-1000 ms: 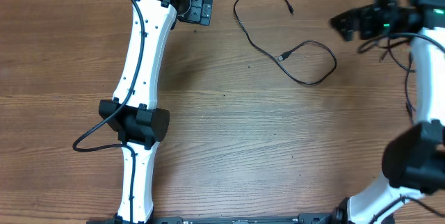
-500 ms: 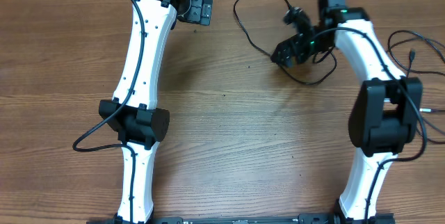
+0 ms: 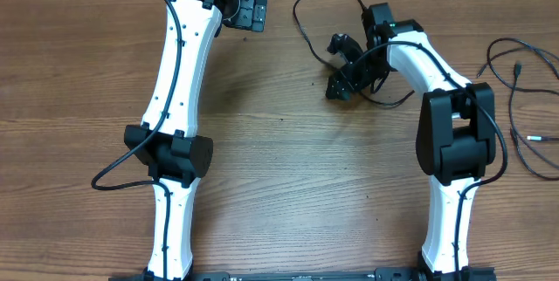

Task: Untangle cables

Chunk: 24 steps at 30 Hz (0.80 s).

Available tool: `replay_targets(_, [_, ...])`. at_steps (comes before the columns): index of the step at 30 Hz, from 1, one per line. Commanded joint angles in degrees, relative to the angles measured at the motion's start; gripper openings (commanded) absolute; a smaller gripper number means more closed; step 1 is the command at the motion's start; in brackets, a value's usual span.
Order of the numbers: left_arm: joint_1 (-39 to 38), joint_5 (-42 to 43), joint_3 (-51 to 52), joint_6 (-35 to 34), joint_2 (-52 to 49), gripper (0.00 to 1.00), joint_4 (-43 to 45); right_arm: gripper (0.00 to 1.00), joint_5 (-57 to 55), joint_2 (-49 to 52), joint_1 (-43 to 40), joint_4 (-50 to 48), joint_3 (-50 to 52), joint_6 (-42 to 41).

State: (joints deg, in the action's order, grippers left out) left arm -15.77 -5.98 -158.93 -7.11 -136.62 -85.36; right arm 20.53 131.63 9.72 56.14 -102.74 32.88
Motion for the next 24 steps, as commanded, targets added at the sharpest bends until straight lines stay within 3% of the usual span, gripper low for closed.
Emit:
replay_targets(1, [-0.7, 0.5, -0.3, -0.6, 0.0, 0.99, 0.1, 0.8, -0.3, 1.0, 0.2, -0.3, 0.4, 0.2])
replay_targets(8, [-0.7, 0.5, -0.3, -0.6, 0.0, 1.0, 0.1, 0.76, -0.4, 1.1, 0.2, -1.1, 0.4, 0.2])
replay_targets(9, [-0.7, 0.5, -0.3, -0.6, 0.0, 1.0, 0.1, 0.7, -0.4, 1.1, 0.2, -1.2, 0.4, 0.2])
replay_targets(11, [-0.7, 0.5, -0.3, -0.6, 0.0, 1.0, 0.1, 0.44, -0.4, 1.1, 0.2, -1.3, 0.4, 0.2])
replay_targets(13, [-0.7, 0.5, -0.3, -0.6, 0.0, 1.0, 0.1, 0.09, -0.4, 1.1, 0.2, -1.4, 0.4, 0.2])
replay_targets(14, [-0.7, 0.5, -0.3, -0.6, 0.0, 1.0, 0.1, 0.04, -0.4, 1.1, 0.2, -1.4, 0.4, 0.2])
replay_targets(24, [-0.7, 0.5, -0.3, -0.6, 0.0, 1.0, 0.1, 0.04, -7.8, 0.8, -0.3, -0.8, 0.0, -4.8])
